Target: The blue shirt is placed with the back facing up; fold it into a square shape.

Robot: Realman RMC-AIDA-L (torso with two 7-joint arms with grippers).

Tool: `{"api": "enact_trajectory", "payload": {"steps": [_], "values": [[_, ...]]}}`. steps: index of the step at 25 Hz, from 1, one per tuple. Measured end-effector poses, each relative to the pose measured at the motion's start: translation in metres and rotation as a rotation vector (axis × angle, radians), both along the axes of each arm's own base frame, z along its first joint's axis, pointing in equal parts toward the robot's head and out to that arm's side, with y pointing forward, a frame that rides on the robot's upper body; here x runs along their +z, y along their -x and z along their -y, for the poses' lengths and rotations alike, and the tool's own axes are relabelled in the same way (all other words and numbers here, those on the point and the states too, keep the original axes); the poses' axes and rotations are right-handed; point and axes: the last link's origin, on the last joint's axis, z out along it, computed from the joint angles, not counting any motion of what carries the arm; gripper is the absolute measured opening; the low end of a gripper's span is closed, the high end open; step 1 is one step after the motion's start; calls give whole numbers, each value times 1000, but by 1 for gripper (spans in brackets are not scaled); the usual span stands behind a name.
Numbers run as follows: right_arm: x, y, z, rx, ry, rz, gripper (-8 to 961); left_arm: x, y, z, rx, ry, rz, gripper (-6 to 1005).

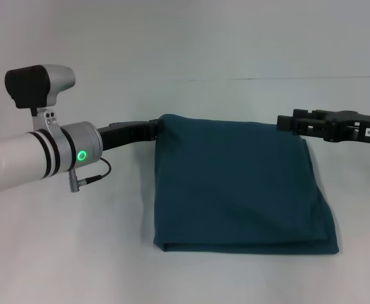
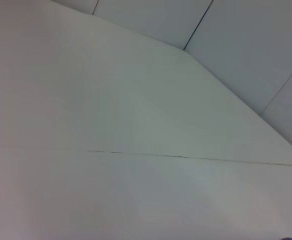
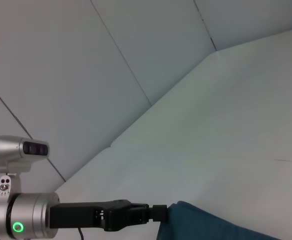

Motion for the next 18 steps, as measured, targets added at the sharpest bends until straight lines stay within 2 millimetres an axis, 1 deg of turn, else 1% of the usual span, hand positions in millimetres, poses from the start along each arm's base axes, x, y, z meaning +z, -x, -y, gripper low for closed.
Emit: {"api": "enact_trajectory", "payload": {"steps": [7, 10, 13, 16, 18], "values": [[-5, 2, 0, 4, 7, 0, 774, 0, 1, 2, -10, 4, 0, 115], [-6, 2, -1, 0, 4, 5, 778, 8, 3, 5, -23, -1, 25, 140], [-6, 1, -1, -6, 1, 8, 781, 21, 4, 11, -58, -16, 65, 363], [-4, -2, 2, -5, 2, 8, 785, 32, 4, 25, -110, -10, 127, 418], [-2, -4, 7, 14, 7, -4, 787, 39, 5, 34, -143, 0, 162, 455]]}}
